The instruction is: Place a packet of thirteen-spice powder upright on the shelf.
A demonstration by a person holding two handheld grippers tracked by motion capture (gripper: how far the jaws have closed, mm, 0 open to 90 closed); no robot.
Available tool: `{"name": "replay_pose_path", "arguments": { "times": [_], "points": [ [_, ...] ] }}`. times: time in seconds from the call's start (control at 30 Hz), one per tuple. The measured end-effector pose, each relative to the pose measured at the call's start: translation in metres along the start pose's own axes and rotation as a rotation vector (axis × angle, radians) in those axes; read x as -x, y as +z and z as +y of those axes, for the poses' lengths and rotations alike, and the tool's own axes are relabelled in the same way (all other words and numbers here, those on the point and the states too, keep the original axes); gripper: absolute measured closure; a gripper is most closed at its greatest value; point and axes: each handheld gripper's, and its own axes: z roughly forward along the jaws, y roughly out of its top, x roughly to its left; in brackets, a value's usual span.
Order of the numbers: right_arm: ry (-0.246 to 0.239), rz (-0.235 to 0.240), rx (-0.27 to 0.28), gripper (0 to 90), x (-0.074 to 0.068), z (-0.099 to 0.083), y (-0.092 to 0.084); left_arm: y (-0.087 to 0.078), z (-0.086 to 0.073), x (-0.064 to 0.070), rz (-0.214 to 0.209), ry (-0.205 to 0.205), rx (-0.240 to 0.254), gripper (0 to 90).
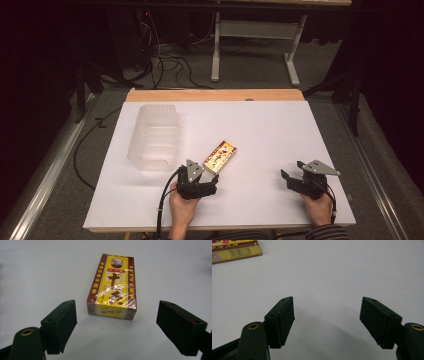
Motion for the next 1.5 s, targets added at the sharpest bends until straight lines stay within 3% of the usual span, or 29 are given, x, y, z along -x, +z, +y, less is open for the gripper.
{"name": "replay_pose_path", "arguments": {
  "times": [0.47, 0.57, 0.7, 1.03, 1.23, 1.3, 1.5],
  "points": [
    [-0.013, -0.002, -0.006, 28.1, 0.000, 0.000, 0.001, 0.000, 0.011, 0.010, -0.008, 0.035, -0.005, 17.6],
    [-0.013, -0.002, -0.004, 28.1, 0.001, 0.000, 0.001, 0.001, 0.018, 0.013, -0.011, 0.056, -0.009, 17.6],
    [-0.014, -0.003, -0.010, 28.1, 0.000, 0.000, 0.001, 0.002, 0.024, 0.013, -0.021, 0.055, -0.004, 17.6],
    [-0.014, -0.001, -0.005, 28.1, 0.001, 0.000, 0.001, 0.011, 0.041, 0.017, -0.025, 0.061, -0.068, 17.5],
    [-0.014, -0.002, -0.004, 28.0, 0.000, 0.000, 0.001, 0.017, 0.051, 0.021, -0.032, 0.051, -0.061, 18.1],
    [-0.013, -0.002, -0.005, 28.0, 0.000, 0.000, 0.001, 0.018, 0.055, 0.019, -0.028, 0.083, -0.078, 18.3],
    [-0.015, -0.001, -0.004, 27.9, 0.001, 0.000, 0.001, 0.026, 0.064, 0.017, -0.040, 0.085, -0.108, 18.2]
  ]
}}
